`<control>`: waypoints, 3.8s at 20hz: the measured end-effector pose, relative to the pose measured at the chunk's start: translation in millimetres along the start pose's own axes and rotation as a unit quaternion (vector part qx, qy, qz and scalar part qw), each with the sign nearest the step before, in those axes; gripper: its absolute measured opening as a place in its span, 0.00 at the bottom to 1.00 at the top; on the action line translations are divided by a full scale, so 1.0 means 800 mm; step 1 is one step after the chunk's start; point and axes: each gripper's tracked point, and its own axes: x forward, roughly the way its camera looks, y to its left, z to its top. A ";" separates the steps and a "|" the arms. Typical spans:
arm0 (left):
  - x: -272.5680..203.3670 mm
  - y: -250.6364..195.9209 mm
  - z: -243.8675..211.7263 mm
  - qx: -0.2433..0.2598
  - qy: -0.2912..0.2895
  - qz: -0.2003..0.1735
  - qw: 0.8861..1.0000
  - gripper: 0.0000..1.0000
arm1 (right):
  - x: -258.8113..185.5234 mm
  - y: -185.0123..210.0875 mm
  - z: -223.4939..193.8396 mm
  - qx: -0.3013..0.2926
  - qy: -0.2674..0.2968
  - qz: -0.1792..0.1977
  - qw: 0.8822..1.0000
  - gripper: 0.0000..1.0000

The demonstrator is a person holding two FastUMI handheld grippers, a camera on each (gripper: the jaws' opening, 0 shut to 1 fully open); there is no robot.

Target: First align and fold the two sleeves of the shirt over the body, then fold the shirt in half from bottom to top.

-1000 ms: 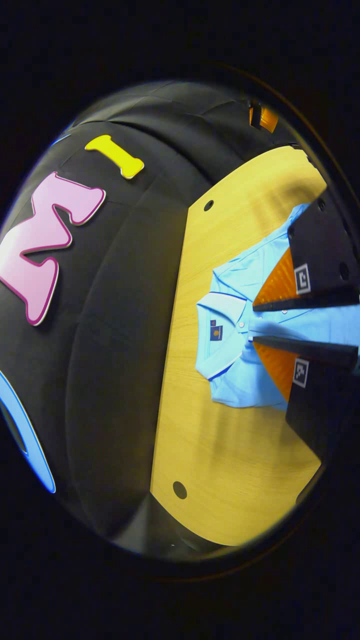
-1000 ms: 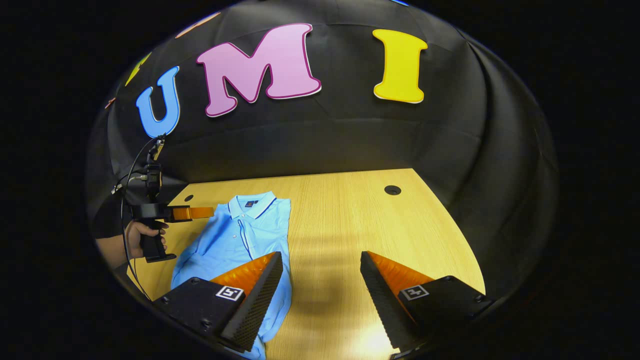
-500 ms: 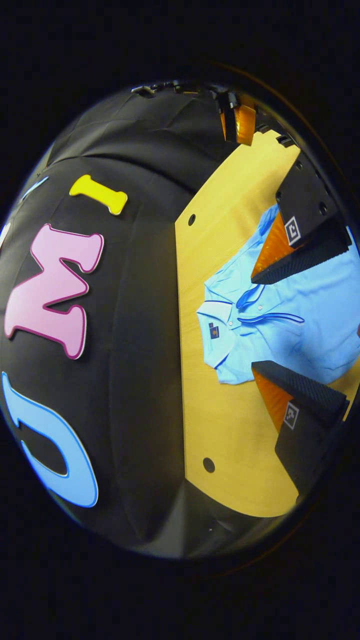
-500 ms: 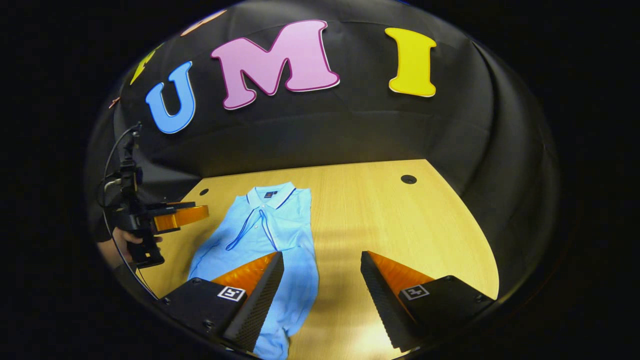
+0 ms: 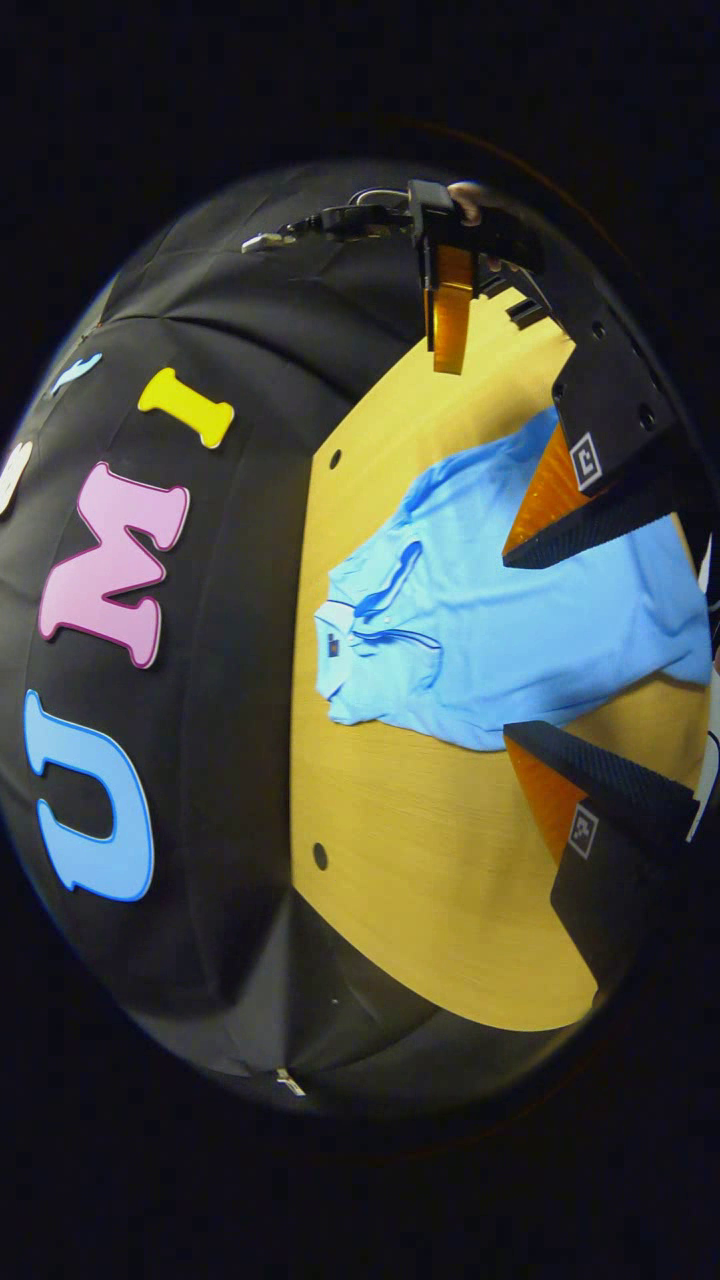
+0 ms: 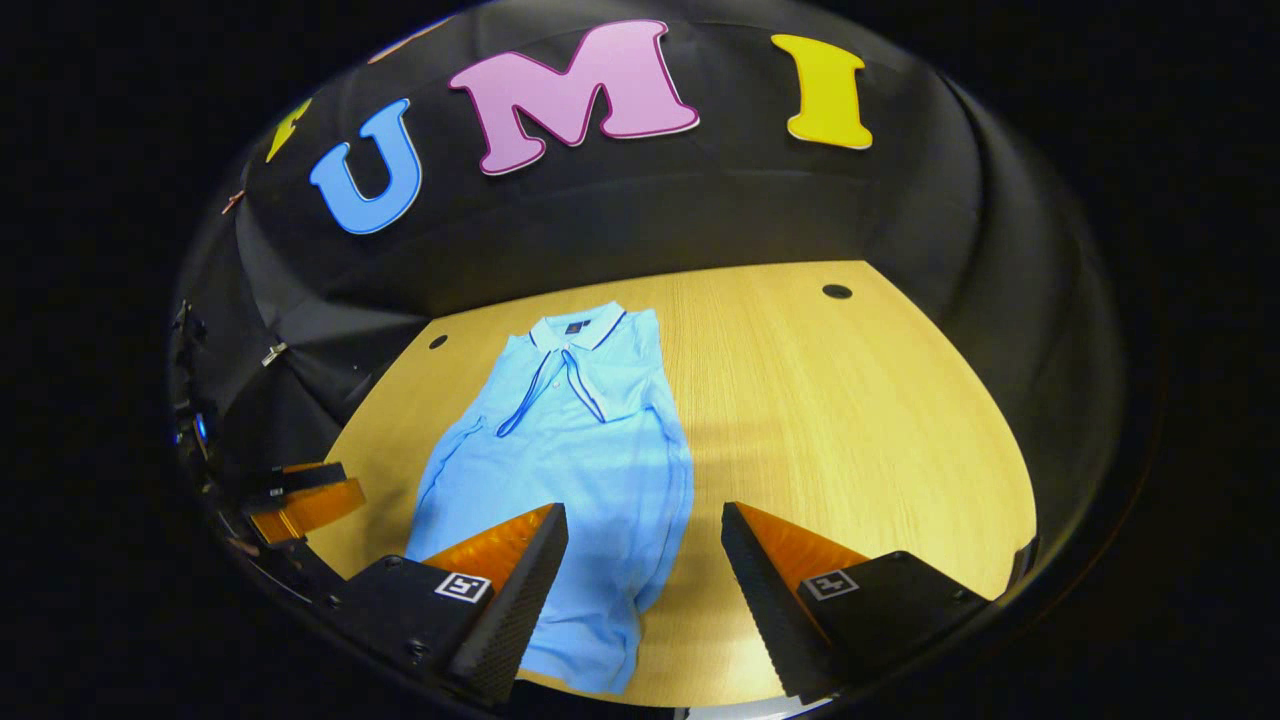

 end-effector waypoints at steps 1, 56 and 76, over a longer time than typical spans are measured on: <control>-0.006 0.004 -0.016 -0.002 0.010 0.005 1.000 0.97 | -0.002 0.005 -0.012 0.002 0.008 0.002 1.000 0.97; -0.012 -0.021 -0.073 -0.015 0.108 0.053 0.993 0.06 | 0.023 0.074 -0.083 -0.061 0.104 0.044 0.992 0.07; 0.121 -0.003 0.194 -0.057 0.020 0.058 0.997 0.06 | 0.163 0.090 0.173 -0.073 0.015 0.089 0.993 0.06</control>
